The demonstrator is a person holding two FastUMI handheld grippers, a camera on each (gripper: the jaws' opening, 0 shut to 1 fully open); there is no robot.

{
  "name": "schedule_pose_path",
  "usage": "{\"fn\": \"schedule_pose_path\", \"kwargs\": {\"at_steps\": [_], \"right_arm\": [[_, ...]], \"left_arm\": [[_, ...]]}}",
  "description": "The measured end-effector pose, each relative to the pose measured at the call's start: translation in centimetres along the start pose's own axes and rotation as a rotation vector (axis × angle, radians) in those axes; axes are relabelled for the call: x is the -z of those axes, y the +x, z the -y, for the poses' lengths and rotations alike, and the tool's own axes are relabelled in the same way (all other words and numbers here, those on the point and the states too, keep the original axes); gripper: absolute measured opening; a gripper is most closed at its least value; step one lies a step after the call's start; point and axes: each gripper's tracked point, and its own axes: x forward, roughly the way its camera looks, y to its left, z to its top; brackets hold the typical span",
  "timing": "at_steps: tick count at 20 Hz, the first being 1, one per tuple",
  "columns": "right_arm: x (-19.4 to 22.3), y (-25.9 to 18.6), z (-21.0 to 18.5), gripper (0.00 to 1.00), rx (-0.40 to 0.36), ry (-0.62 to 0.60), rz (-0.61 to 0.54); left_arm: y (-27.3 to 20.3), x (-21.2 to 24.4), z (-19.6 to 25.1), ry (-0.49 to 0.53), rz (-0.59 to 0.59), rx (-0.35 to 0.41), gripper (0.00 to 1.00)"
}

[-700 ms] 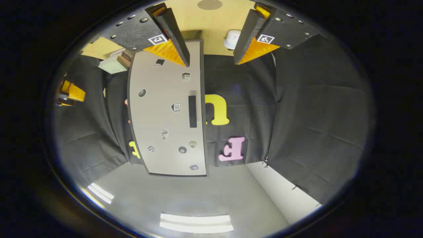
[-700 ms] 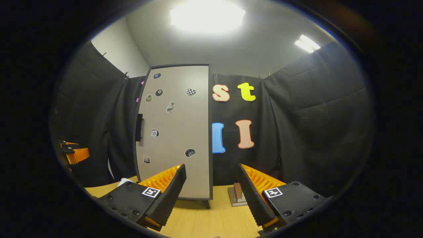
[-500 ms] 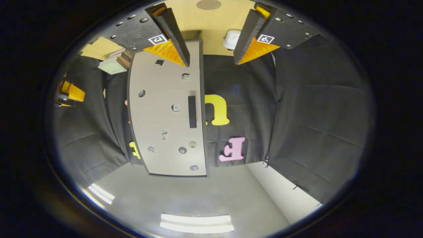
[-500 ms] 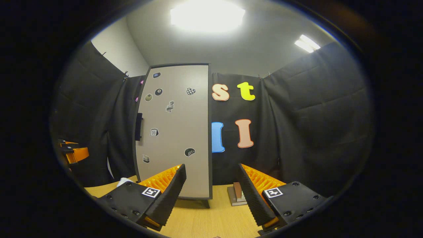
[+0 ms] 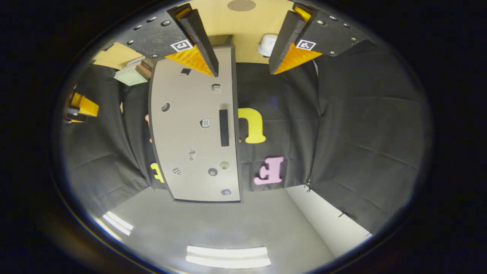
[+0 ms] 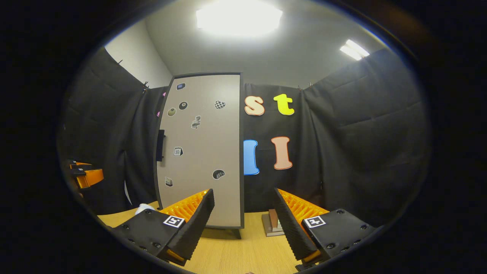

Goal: Open the cabinet door with the right hand, grasp the bottle in the cabinet with the left hand and place it on the coaster, then close the cabinet door with the right hand.

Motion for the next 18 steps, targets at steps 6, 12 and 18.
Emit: {"fn": "schedule_pose_path", "kwargs": {"at_steps": [6,12,18], "right_arm": [[0.4,0.1,1.3,0.98,-0.006,0.001,-0.008],[0.3,0.7,2.4,0.98,-0.042,-0.004,0.009],[1.0,1.8,1.6,0.98,-0.094,0.024,-0.020]], "left_arm": [[0.0,-0.3,1.4,0.002,0.005,-0.012,0.81],[0.0,-0.2,3.2,0.006,0.007,-0.039,0.82],[-0.4,-0.6,2.6,0.027,0.016,-0.079,0.83]]}}
